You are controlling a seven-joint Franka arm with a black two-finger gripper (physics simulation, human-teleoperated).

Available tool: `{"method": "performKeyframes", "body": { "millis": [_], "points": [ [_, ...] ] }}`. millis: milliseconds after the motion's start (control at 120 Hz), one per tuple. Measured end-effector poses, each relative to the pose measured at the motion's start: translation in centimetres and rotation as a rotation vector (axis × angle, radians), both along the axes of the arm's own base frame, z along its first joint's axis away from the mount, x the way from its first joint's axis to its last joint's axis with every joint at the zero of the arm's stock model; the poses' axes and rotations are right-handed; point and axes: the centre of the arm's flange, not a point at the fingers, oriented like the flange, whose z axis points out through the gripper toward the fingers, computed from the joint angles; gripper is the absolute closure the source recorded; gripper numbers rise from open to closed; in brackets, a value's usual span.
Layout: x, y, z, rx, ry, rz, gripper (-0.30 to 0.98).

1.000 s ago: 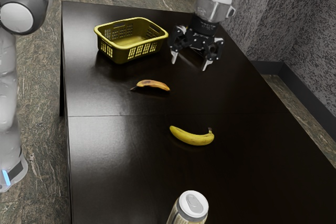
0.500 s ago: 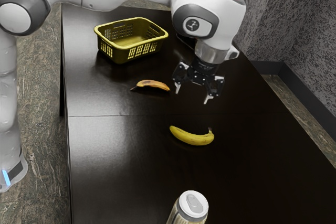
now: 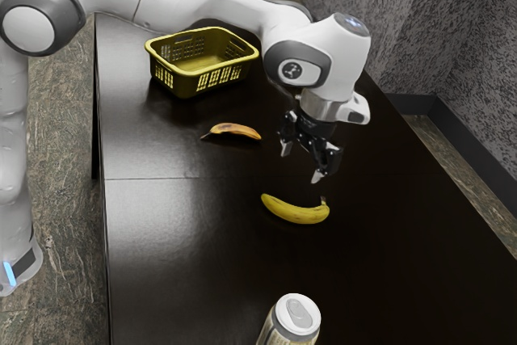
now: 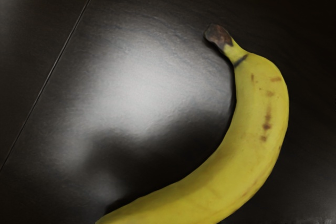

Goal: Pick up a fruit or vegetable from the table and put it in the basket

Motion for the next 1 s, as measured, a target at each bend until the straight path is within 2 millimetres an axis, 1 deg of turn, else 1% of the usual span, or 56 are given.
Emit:
{"method": "performKeyframes", "body": {
  "millis": [158,217,308,383,442,567,642,883,967,1000],
  "points": [
    [0.9,-1.5,-3.1,-0.010,-0.010,-0.234,0.00],
    [1.4,-1.6,-4.4,-0.015,-0.008,-0.299,0.00],
    [2.2,-1.5,-5.7,-0.019,-0.015,-0.388,0.00],
    [2.4,-1.9,-6.2,-0.021,-0.027,-0.456,0.00],
    [2.1,-2.2,-6.6,-0.022,-0.031,-0.504,0.00],
    [1.6,-2.3,-7.9,-0.032,-0.034,-0.578,0.00],
    [1.9,-2.1,-8.8,-0.038,-0.037,-0.612,0.00],
    [2.7,-1.5,-10.6,-0.046,-0.043,-0.698,0.00],
    [2.8,-1.7,-10.9,-0.046,-0.047,-0.727,0.00],
    [2.9,-1.7,-11.0,-0.046,-0.049,-0.736,0.02]
  ]
}}
